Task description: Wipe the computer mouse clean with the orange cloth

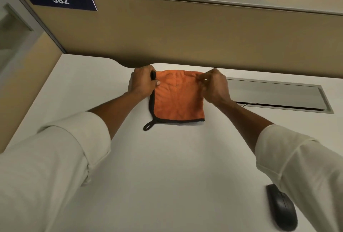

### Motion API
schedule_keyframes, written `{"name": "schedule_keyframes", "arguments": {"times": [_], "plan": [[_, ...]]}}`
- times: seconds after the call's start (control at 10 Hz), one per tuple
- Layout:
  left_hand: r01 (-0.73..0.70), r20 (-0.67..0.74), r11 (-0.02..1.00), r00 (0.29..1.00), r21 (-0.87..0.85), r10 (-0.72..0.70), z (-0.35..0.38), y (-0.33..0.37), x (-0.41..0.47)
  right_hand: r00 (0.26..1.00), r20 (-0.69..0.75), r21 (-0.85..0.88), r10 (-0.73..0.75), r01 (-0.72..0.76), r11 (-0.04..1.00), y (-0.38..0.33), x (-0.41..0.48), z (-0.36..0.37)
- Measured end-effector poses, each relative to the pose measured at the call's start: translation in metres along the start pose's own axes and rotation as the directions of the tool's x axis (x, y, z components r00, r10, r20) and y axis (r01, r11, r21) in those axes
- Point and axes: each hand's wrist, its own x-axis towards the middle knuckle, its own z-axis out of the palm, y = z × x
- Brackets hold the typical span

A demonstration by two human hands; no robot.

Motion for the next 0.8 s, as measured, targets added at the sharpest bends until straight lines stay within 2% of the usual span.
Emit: {"name": "schedule_keyframes", "arguments": {"times": [0.1,0.2,0.3,0.4,0.5,0.6,0.8], "plan": [[-0.05,0.129,0.985,0.991,0.165,0.029,0.017,-0.001,-0.009,0.974,0.207,-0.151,-0.092,0.125,0.981,0.003,-0.009,0.011],[-0.243,0.35,0.943,0.924,0.227,0.154,0.029,-0.005,-0.023,0.902,0.415,-0.204,-0.118,0.219,0.954,0.01,-0.02,0.019],[-0.37,0.495,0.888,0.845,0.272,0.2,0.033,-0.012,-0.03,0.858,0.47,-0.235,-0.209,0.349,0.907,0.019,-0.031,0.024],[-0.441,0.569,0.835,0.798,0.329,0.197,0.035,-0.02,-0.028,0.845,0.504,-0.295,-0.179,0.363,0.884,0.029,-0.038,0.025],[-0.517,0.612,0.741,0.77,0.429,0.182,0.04,-0.02,-0.026,0.813,0.572,-0.315,-0.108,0.339,0.887,0.036,-0.045,0.027],[-0.539,0.611,0.69,0.772,0.483,0.176,0.045,-0.009,-0.026,0.815,0.57,-0.336,-0.103,0.346,0.876,0.037,-0.05,0.028],[-0.541,0.592,0.687,0.781,0.484,0.198,0.03,0.01,-0.052,0.865,0.475,-0.294,-0.161,0.329,0.897,0.023,-0.073,0.002]]}}
